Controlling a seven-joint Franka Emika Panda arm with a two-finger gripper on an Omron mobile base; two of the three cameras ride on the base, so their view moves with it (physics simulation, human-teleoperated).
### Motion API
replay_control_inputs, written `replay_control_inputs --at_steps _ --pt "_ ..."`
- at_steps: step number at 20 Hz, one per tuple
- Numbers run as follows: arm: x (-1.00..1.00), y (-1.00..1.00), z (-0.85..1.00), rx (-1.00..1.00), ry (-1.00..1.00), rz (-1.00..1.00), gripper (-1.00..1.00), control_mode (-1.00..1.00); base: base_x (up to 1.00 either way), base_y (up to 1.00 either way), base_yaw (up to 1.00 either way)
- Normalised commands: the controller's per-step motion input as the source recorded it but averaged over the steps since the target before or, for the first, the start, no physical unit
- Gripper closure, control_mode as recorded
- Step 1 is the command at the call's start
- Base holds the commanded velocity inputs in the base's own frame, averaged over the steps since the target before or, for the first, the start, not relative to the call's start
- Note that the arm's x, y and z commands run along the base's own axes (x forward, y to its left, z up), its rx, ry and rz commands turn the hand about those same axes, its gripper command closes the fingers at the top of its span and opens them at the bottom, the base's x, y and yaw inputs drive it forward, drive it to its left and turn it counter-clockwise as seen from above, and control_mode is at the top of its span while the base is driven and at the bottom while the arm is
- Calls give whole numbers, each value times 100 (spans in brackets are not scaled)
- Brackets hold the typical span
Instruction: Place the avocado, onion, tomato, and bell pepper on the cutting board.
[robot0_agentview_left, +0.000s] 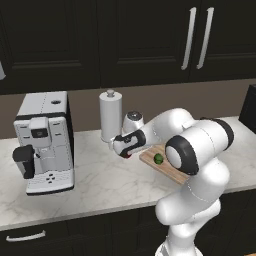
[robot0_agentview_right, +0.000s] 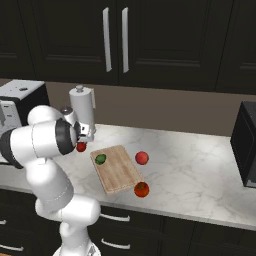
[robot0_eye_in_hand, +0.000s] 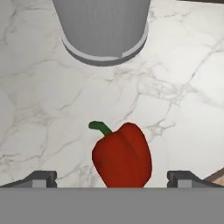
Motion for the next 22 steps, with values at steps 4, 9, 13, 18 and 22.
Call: replay_control_inputs --at_steps 4,9,13,18,22 --pt "17 0 -17 0 4 0 -100 -100 0 0 0" --pt "15 0 -15 0 3 0 -100 -100 0 0 0" --pt "13 0 -18 0 2 0 -100 -100 0 0 0" --pt "11 0 -22 0 4 0 -100 -100 0 0 0" --pt "8 0 -24 -1 4 0 -100 -100 0 0 0"
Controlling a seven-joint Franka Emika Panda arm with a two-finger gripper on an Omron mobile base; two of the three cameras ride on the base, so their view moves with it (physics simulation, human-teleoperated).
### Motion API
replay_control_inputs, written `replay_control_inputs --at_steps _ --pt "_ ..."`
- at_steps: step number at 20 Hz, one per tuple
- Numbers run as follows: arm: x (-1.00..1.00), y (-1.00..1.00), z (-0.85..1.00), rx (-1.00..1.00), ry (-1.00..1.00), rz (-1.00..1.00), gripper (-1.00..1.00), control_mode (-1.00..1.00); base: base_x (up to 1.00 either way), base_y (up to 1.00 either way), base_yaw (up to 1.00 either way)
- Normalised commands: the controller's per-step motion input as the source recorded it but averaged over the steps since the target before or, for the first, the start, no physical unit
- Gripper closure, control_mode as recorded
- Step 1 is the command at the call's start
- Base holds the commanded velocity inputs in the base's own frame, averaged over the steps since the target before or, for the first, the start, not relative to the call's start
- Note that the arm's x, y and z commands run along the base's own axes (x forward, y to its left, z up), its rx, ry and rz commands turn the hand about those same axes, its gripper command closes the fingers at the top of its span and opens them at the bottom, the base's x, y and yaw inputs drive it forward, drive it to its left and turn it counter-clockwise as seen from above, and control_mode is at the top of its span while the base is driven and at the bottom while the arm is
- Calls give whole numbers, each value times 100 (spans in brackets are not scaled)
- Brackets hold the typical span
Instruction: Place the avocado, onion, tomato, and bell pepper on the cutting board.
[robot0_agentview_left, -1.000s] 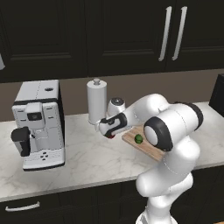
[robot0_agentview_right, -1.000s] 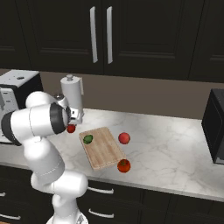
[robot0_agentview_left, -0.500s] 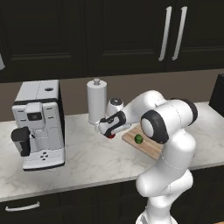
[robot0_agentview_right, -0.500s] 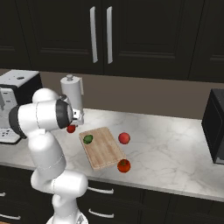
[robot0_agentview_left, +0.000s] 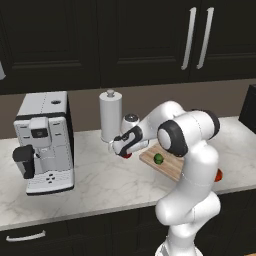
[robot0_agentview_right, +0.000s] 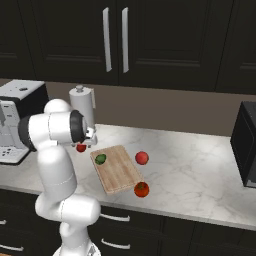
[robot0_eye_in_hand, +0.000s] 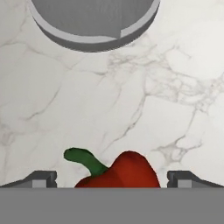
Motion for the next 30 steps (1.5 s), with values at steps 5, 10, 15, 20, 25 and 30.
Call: replay_control_inputs --at_steps 5,10,15,20,25,30 --pt "3 0 -18 -1 1 0 100 -100 0 0 0" --pt "-1 0 0 0 0 0 100 -100 0 0 0" --pt "-29 0 29 0 -3 0 100 -100 0 0 0" --pt "-42 0 66 0 0 -1 100 -100 0 0 0" --pt "-50 -23 75 0 0 -5 100 -100 0 0 0" --pt "-60 -40 71 0 -2 -4 100 -100 0 0 0"
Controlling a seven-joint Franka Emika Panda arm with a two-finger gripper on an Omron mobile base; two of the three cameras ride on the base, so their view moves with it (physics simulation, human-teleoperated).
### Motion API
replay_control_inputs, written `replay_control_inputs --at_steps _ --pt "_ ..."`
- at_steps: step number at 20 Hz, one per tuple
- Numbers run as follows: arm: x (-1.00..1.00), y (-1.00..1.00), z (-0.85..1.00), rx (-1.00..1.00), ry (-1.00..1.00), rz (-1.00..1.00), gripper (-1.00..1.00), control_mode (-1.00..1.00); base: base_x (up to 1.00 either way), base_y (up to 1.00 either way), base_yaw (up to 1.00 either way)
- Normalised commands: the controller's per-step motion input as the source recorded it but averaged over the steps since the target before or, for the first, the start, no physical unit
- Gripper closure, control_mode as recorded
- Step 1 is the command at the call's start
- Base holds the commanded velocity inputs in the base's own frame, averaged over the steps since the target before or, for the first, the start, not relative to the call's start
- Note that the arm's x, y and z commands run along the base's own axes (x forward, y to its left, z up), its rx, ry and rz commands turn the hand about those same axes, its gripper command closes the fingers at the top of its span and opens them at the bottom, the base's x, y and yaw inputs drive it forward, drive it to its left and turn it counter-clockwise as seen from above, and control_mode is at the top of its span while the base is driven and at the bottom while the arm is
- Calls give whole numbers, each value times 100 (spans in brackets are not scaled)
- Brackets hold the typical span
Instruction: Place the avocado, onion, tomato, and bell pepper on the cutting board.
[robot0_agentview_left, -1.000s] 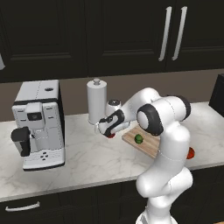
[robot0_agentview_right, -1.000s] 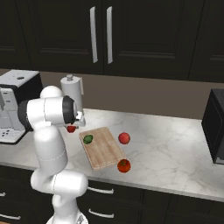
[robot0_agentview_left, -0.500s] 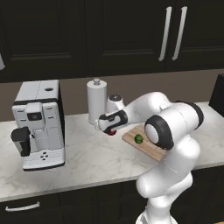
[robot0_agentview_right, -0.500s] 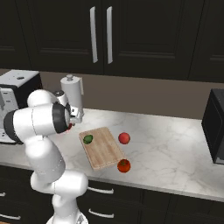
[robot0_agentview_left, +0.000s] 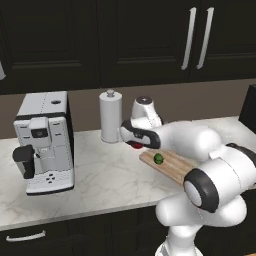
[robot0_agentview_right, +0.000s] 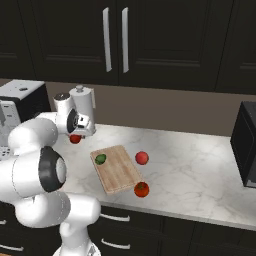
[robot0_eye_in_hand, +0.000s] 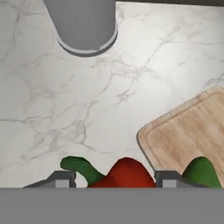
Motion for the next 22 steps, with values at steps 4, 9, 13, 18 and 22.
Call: replay_control_inputs --at_steps 4,9,13,18,22 --pt "-57 -58 46 0 -8 -5 100 -100 0 0 0" --pt "-23 -67 24 0 -2 -7 100 -100 0 0 0" --pt "-1 -63 14 -2 0 -9 100 -100 0 0 0" --pt "1 -61 7 -1 0 -9 100 -100 0 0 0" --pt "9 -48 0 0 1 -7 100 -100 0 0 0"
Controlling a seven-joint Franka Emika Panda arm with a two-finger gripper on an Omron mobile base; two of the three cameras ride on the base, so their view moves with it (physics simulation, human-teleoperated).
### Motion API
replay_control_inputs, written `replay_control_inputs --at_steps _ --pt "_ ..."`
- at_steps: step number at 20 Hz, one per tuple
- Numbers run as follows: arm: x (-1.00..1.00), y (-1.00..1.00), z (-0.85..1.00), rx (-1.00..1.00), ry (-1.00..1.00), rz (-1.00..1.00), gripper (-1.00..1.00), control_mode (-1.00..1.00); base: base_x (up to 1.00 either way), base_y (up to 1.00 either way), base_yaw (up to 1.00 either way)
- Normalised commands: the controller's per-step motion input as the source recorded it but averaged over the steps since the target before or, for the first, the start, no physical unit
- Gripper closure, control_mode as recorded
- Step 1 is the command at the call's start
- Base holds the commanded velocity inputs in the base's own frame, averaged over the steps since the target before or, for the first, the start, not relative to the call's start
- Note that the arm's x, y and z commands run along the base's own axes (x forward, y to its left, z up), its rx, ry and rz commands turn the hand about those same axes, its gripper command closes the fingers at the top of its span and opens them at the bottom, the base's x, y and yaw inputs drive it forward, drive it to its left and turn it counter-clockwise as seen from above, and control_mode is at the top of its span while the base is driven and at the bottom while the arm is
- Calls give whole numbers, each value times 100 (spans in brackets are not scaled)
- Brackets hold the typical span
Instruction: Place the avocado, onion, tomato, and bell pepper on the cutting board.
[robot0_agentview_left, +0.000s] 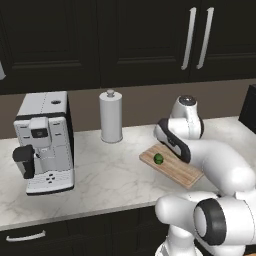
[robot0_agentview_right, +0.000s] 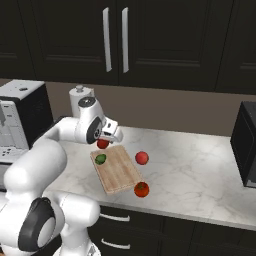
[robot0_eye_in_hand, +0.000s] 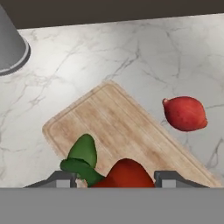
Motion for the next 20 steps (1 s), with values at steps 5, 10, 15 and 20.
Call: replay_control_inputs --at_steps 5,10,15,20 --pt "5 -21 -10 0 0 0 100 -100 0 0 0" --pt "10 -2 -23 0 2 0 100 -100 0 0 0" --pt "21 0 -25 0 5 0 100 -100 0 0 0" --pt "21 0 -23 0 6 0 100 -100 0 0 0"
